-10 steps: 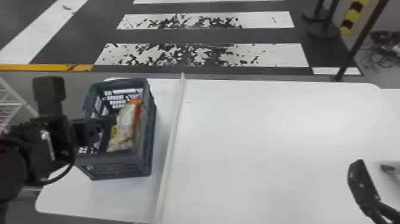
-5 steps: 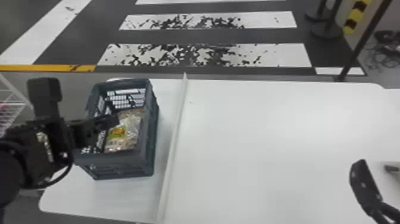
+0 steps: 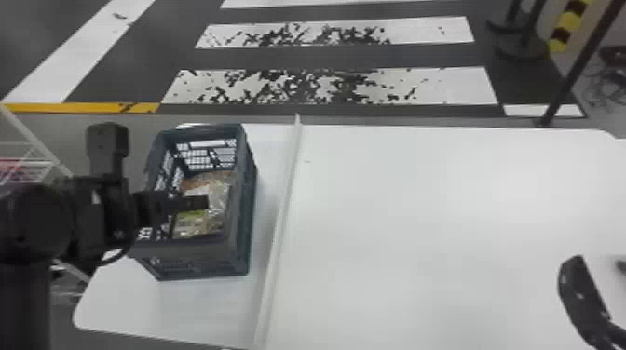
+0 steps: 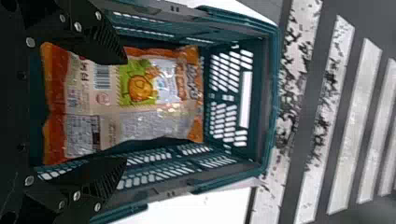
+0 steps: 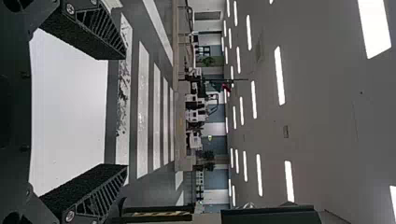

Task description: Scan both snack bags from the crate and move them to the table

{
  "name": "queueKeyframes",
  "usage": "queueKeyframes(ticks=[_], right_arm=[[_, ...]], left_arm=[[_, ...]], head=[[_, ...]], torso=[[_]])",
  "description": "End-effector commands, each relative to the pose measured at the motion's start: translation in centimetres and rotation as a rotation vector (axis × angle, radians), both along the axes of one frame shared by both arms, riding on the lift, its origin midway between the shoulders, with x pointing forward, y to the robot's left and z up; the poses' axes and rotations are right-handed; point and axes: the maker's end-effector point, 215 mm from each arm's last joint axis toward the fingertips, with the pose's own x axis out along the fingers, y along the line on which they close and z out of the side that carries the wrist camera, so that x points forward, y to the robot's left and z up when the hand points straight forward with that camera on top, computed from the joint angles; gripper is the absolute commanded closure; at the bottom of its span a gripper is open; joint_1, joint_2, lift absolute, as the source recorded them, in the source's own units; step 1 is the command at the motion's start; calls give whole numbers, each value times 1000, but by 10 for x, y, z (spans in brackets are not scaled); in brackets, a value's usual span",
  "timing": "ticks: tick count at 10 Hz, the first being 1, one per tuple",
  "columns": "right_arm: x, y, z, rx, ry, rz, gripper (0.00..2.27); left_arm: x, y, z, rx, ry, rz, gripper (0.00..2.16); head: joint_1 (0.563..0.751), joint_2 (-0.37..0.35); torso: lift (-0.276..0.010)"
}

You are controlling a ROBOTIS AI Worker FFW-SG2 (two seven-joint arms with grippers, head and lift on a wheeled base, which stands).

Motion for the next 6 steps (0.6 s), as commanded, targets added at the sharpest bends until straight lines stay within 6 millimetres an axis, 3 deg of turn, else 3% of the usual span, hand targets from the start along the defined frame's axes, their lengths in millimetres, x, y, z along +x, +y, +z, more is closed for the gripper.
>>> queueKeyframes(ticks=[1, 2, 4, 6], right_arm=[[-1, 3, -1, 5, -5, 2, 103], [-1, 6, -1, 12, -13, 5, 103], [-3, 4, -1, 16, -27, 3, 103], [-8, -2, 1, 10, -36, 2, 103]], left_arm=[[11, 2, -1, 10, 33, -1, 66], [19, 1, 1, -5, 33, -4, 73], [22, 20, -6, 1, 66, 14, 76], [38, 20, -11, 6, 99, 0, 83]], head=[[695, 136], [695, 140], [695, 144], [695, 163]], torso=[[-87], [-87], [-87], [-87]])
